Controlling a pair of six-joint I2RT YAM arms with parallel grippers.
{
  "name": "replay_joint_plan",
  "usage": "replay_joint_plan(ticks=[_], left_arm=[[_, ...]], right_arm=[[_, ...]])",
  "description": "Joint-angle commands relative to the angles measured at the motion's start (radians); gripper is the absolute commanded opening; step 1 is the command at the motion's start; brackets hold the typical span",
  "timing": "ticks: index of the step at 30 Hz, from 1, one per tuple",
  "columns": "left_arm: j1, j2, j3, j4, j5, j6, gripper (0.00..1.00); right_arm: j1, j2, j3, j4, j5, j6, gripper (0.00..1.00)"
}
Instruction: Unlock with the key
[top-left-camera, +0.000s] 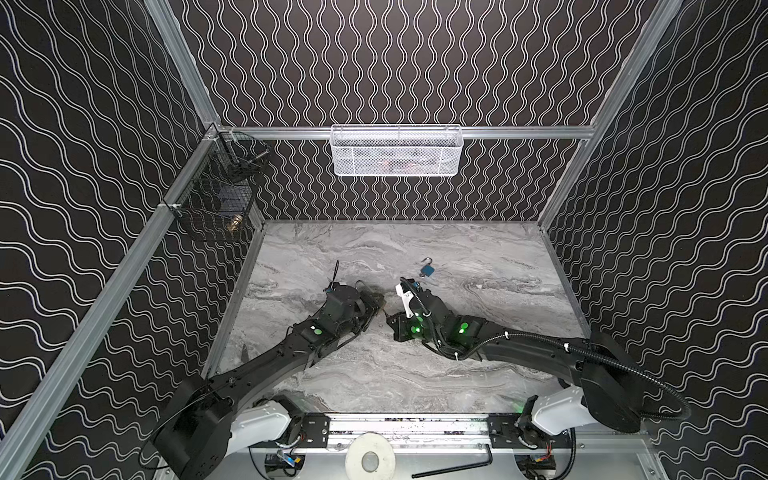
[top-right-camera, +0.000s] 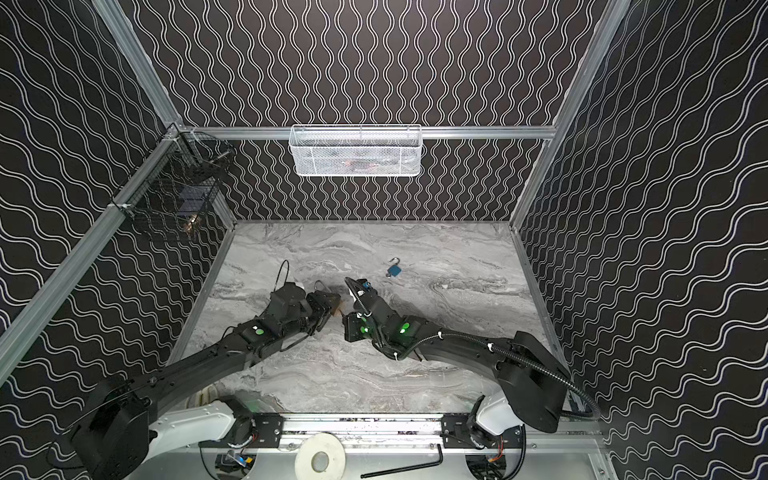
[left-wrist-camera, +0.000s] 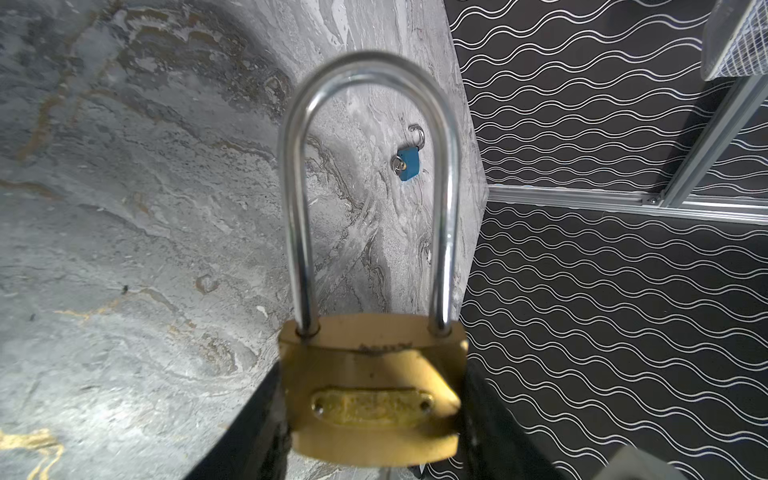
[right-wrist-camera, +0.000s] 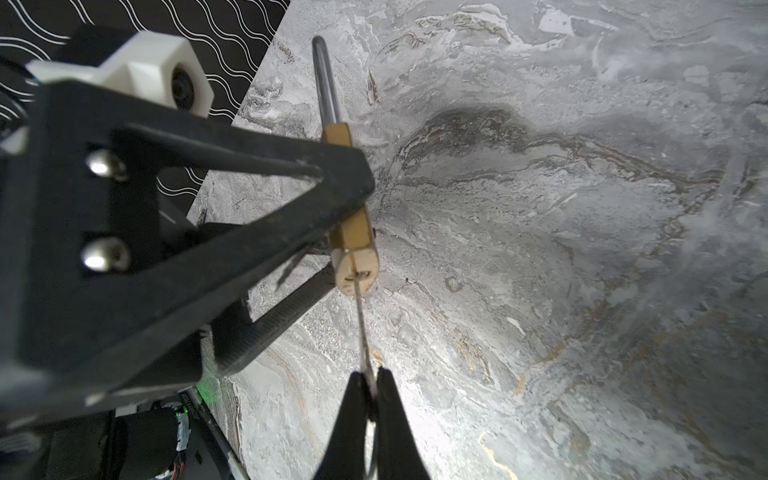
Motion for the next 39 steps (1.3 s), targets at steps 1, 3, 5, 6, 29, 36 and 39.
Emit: replay_joint_plan(ticks=[1, 3, 5, 6, 29, 36, 39], left_arm=[[0.000, -0.015, 0.002, 0.056, 0.000, 0.000, 0.40], [0.000, -0.020, 0.002, 0.050, -0.002, 0.002, 0.40], [0.001, -0.020, -0.001, 0.055, -0.003, -0.001, 0.40], [0.001, -0.020, -0.003, 0.058, -0.002, -0.003, 0.40], [-0.039, 0.006, 0.028, 0.010, -0.032, 0.050, 0.39], [-0.066, 0.019, 0.036, 0.014, -0.053, 0.045, 0.38], [-0.085, 0.016, 0.025, 0.036, -0.074, 0.031, 0.38]], right_arm=[[-0.001, 0.008, 0.012, 0.001, 0.004, 0.005, 0.00], [-0.003, 0.011, 0.015, 0.002, -0.001, 0.003, 0.00], [-0.003, 0.019, 0.023, -0.007, -0.004, 0.003, 0.00], [-0.003, 0.020, 0.026, -0.008, -0.005, 0.003, 0.00], [-0.015, 0.052, 0.144, -0.109, -0.018, -0.011, 0.00], [-0.015, 0.057, 0.149, -0.108, -0.010, -0.003, 0.00], [-0.016, 0.060, 0.152, -0.108, -0.004, 0.006, 0.00]])
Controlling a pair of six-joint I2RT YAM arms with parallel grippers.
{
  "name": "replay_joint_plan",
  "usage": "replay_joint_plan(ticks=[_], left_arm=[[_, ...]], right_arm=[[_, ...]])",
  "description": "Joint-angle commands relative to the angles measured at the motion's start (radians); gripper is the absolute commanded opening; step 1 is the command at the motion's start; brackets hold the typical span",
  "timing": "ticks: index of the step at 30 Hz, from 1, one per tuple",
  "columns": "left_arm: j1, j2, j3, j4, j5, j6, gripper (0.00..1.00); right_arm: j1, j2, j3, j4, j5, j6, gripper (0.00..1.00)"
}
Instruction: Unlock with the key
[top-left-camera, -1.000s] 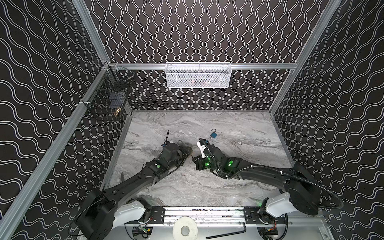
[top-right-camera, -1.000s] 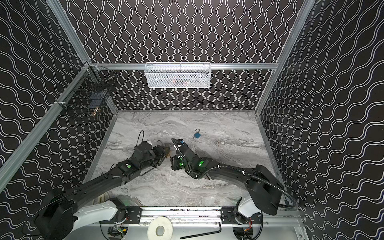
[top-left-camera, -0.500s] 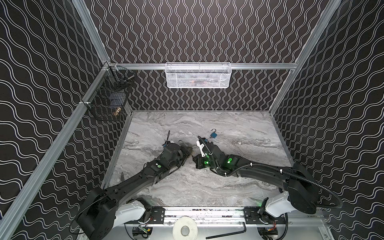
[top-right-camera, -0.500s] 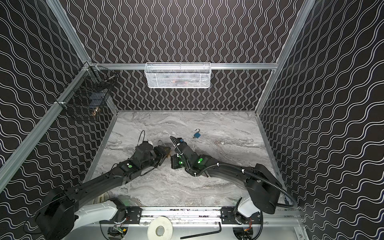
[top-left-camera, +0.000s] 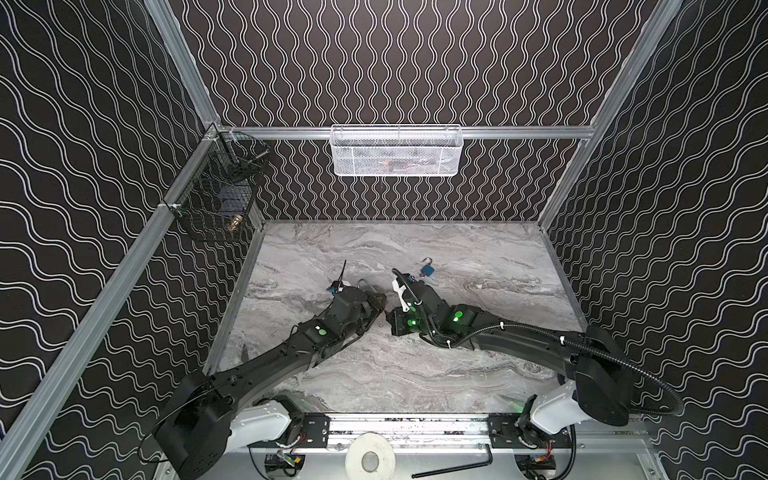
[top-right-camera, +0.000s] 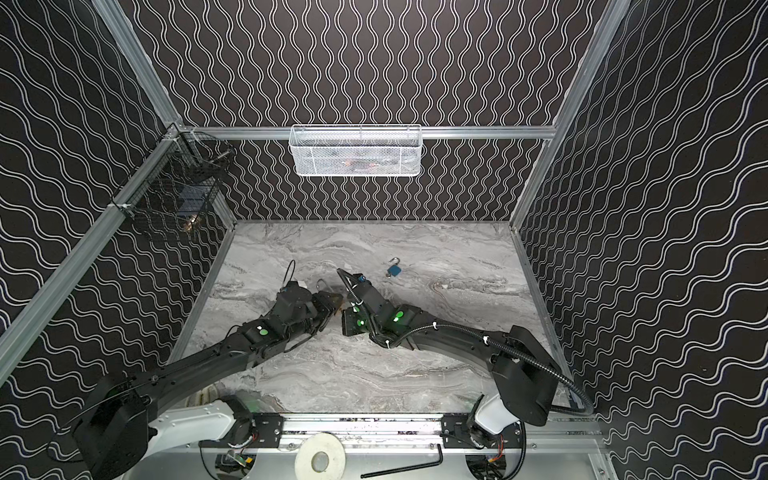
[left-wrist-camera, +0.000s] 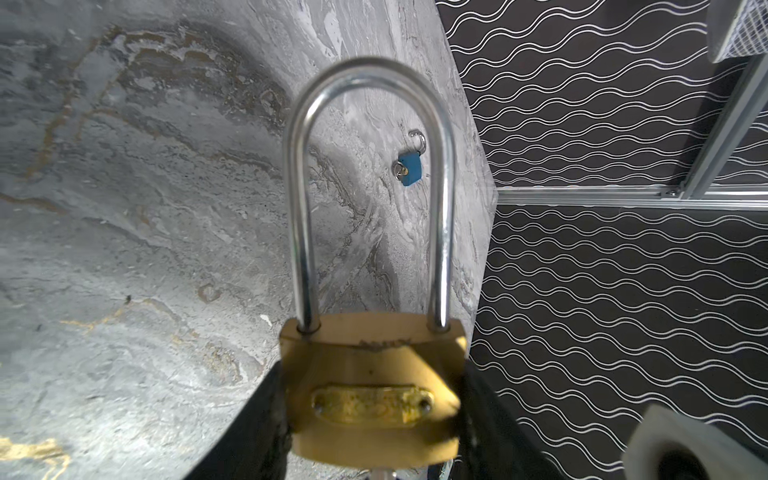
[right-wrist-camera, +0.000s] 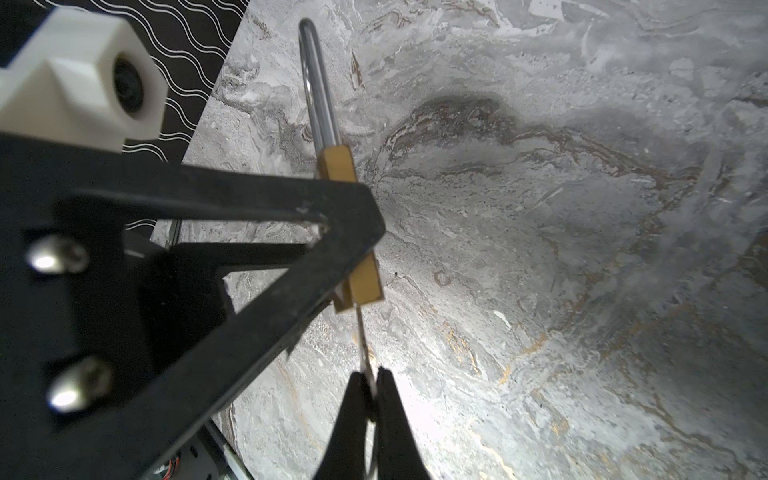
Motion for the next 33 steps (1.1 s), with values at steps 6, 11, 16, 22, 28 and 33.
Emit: replay_joint_plan(ticks=[6, 11, 16, 22, 28, 33], left_arm=[[-0.057, -0.025, -0.047, 0.115, -0.055, -0.021, 0.38], [-0.059, -0.046, -0.083, 0.167, -0.089, -0.036, 0.37], [-0.061, -0.055, -0.086, 0.172, -0.095, -0.028, 0.37], [-0.067, -0.039, -0.086, 0.198, -0.078, -0.036, 0.37], [-0.072, -0.039, -0.081, 0.196, -0.068, -0.033, 0.37], [-0.079, -0.030, -0.105, 0.234, -0.061, -0.048, 0.36]], right_arm=[[-0.004, -0.017, 0.009, 0.068, 0.038, 0.068, 0.00], [-0.008, -0.054, -0.022, 0.107, 0.037, 0.119, 0.00], [-0.013, -0.057, -0.015, 0.109, 0.038, 0.128, 0.00], [-0.015, -0.016, 0.004, 0.110, 0.030, 0.124, 0.00], [-0.019, -0.006, 0.013, 0.118, 0.037, 0.110, 0.00], [-0.041, -0.002, 0.009, 0.154, -0.005, 0.099, 0.00]])
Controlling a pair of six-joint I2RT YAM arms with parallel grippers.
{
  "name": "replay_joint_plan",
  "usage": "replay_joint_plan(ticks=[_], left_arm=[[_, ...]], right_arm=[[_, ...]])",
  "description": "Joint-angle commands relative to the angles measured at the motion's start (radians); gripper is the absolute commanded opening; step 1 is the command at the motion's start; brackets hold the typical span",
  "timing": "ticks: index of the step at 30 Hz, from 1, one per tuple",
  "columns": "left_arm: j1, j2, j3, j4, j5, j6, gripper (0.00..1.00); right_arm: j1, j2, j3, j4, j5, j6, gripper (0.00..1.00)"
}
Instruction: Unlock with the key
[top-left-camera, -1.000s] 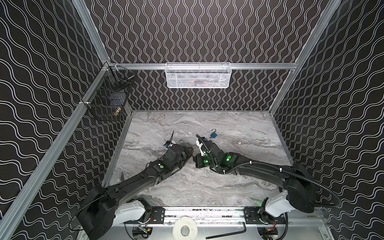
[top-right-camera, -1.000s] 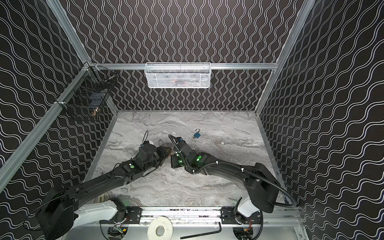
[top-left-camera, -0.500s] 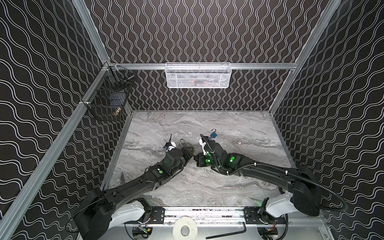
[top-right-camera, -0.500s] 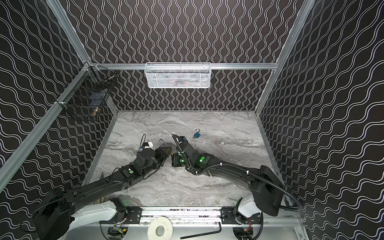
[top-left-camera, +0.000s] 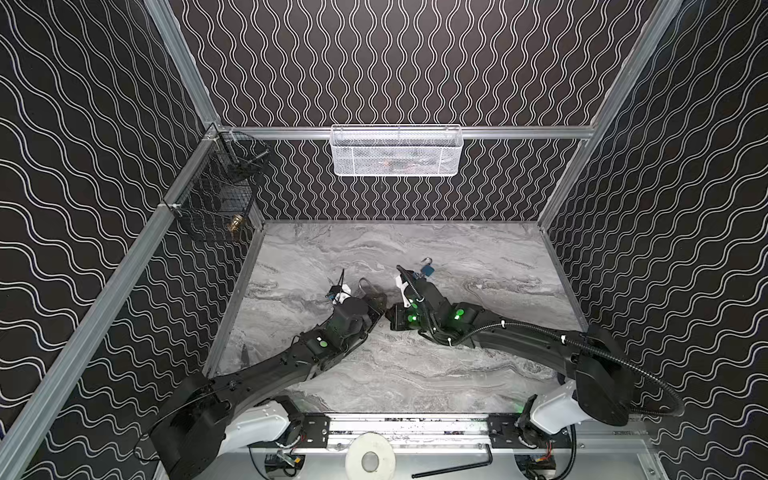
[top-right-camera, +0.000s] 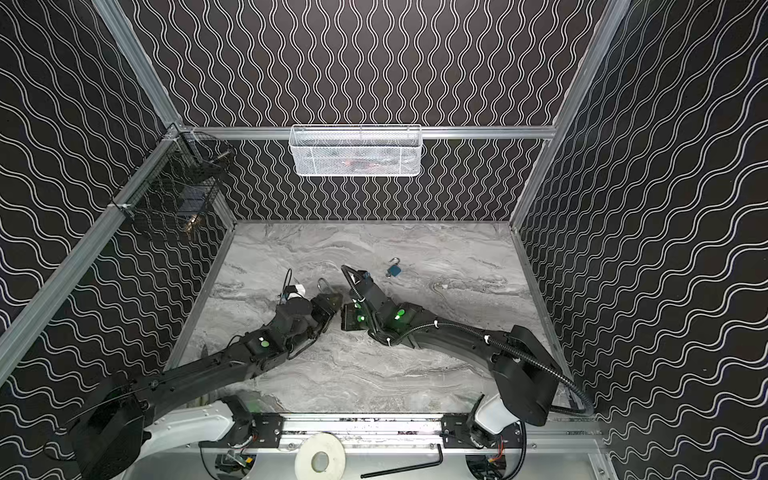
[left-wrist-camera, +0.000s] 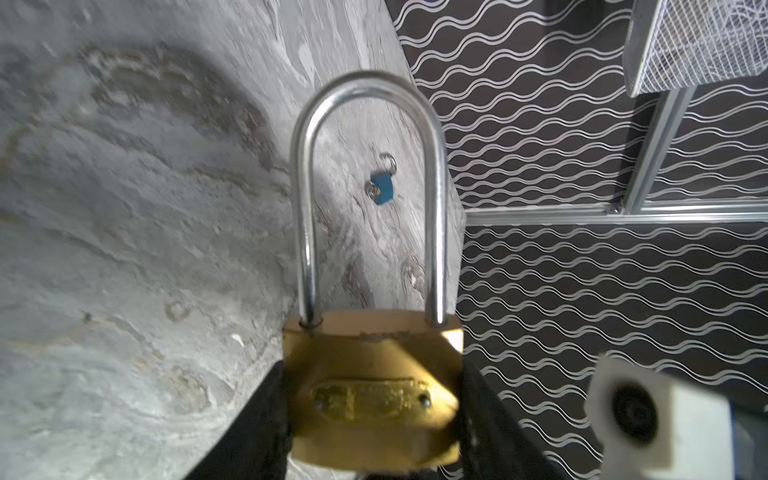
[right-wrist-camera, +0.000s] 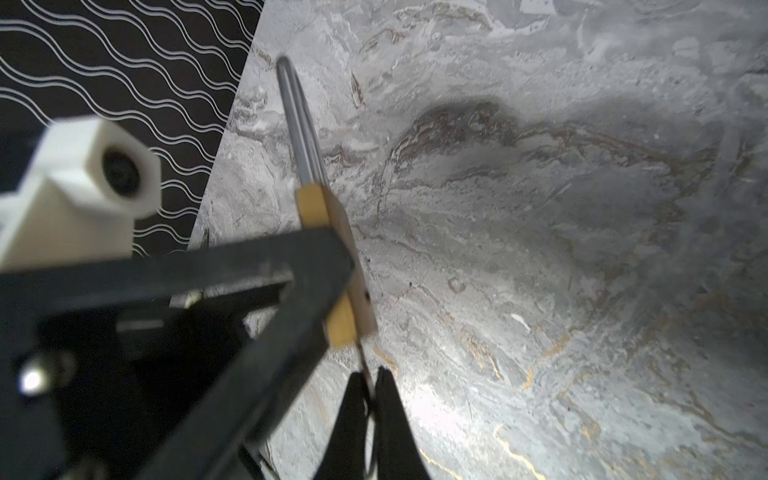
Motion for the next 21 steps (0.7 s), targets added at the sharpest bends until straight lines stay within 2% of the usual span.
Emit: replay_joint_plan(ticks=[1, 9, 14, 21], left_arm=[[-0.009, 0.002, -0.015, 0.063, 0.063, -0.001, 0.36], [-0.009, 0.002, -0.027, 0.097, 0.061, -0.012, 0.36], [-0.008, -0.009, -0.015, 0.095, 0.080, 0.017, 0.37], [-0.008, 0.002, -0.017, 0.119, 0.127, 0.075, 0.45]], right_arm=[[-0.015, -0.002, 0.001, 0.136, 0.021, -0.005, 0.00], [-0.017, 0.013, 0.006, 0.159, 0.006, -0.014, 0.00], [-0.017, -0.001, -0.042, 0.271, -0.044, -0.054, 0.00], [-0.017, -0.082, -0.168, 0.369, -0.040, -0.104, 0.00]])
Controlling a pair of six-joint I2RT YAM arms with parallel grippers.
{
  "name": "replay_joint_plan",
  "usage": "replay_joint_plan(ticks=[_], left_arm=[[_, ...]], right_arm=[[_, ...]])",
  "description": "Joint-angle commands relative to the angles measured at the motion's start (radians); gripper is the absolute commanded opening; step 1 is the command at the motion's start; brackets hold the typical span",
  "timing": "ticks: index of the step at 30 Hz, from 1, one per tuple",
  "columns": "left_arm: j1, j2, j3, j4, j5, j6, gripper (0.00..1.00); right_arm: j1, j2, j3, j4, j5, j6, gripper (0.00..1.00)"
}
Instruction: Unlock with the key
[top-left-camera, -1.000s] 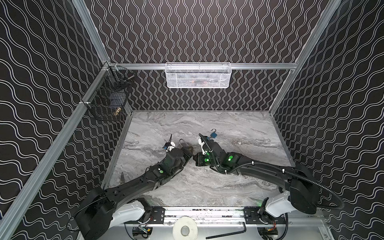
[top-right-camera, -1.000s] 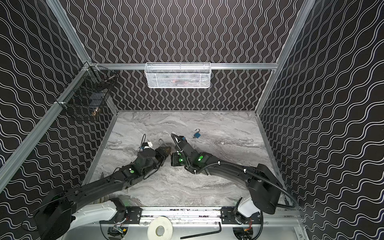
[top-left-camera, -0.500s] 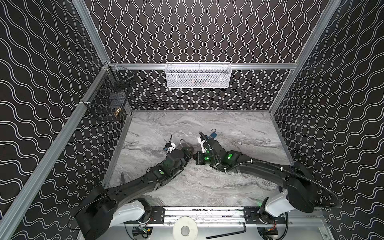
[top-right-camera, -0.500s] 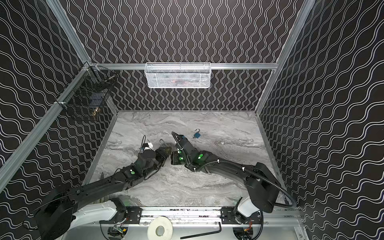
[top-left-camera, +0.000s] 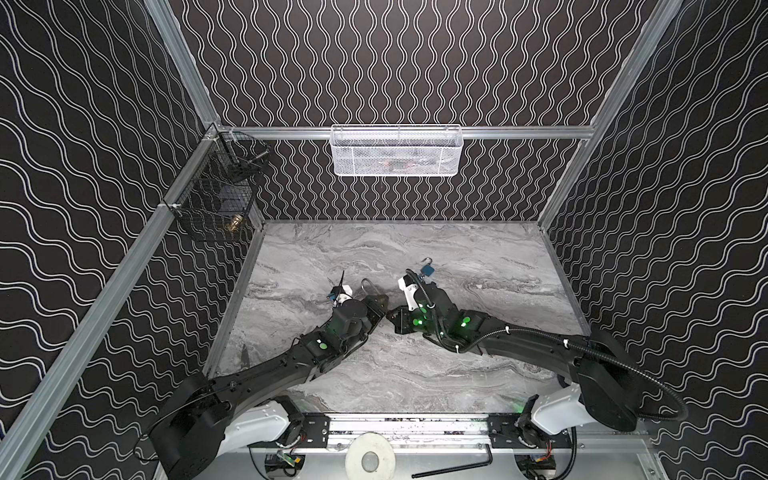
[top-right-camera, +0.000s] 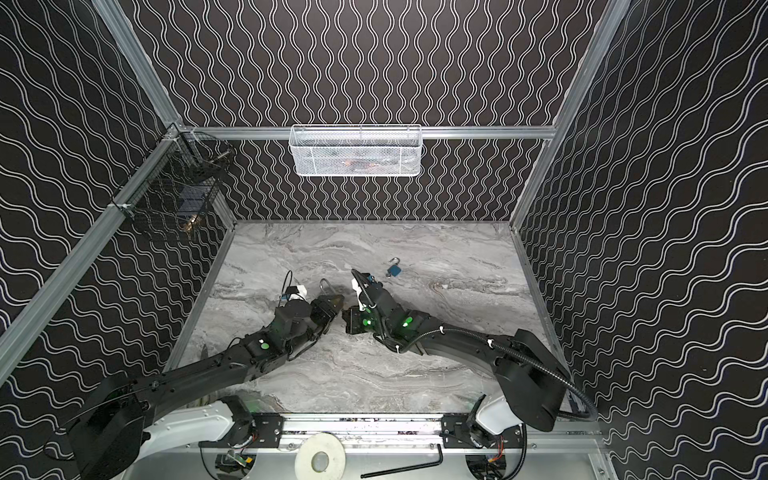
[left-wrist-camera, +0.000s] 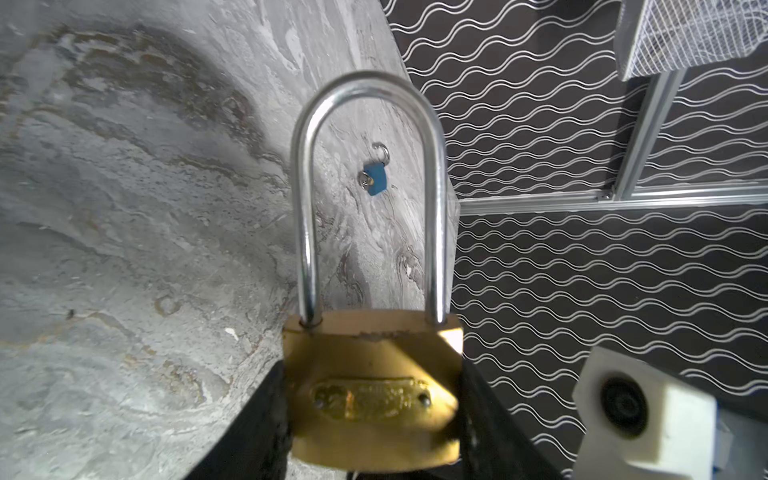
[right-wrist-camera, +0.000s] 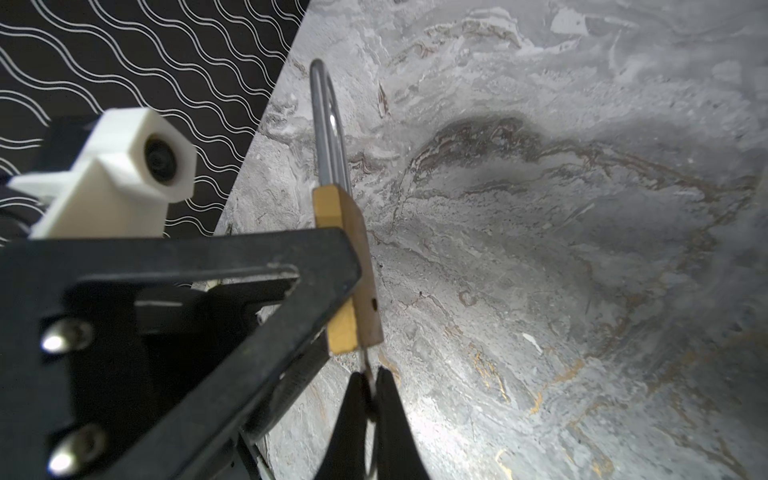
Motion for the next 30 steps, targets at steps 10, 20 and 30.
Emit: replay_joint_plan(ticks=[10, 20, 30], left_arm=[[-0.004, 0.052, -0.018, 0.167, 0.150, 0.058, 0.61], [-0.003, -0.040, 0.010, -0.010, 0.087, 0.139, 0.85], [0.060, -0.118, -0.131, 0.302, 0.115, 0.232, 0.93]], right_arm=[[0.000, -0.078, -0.102, 0.257, 0.027, -0.029, 0.00], [-0.002, -0.131, -0.140, 0.278, 0.091, -0.020, 0.00], [-0.023, -0.181, -0.227, 0.399, 0.061, 0.003, 0.00]])
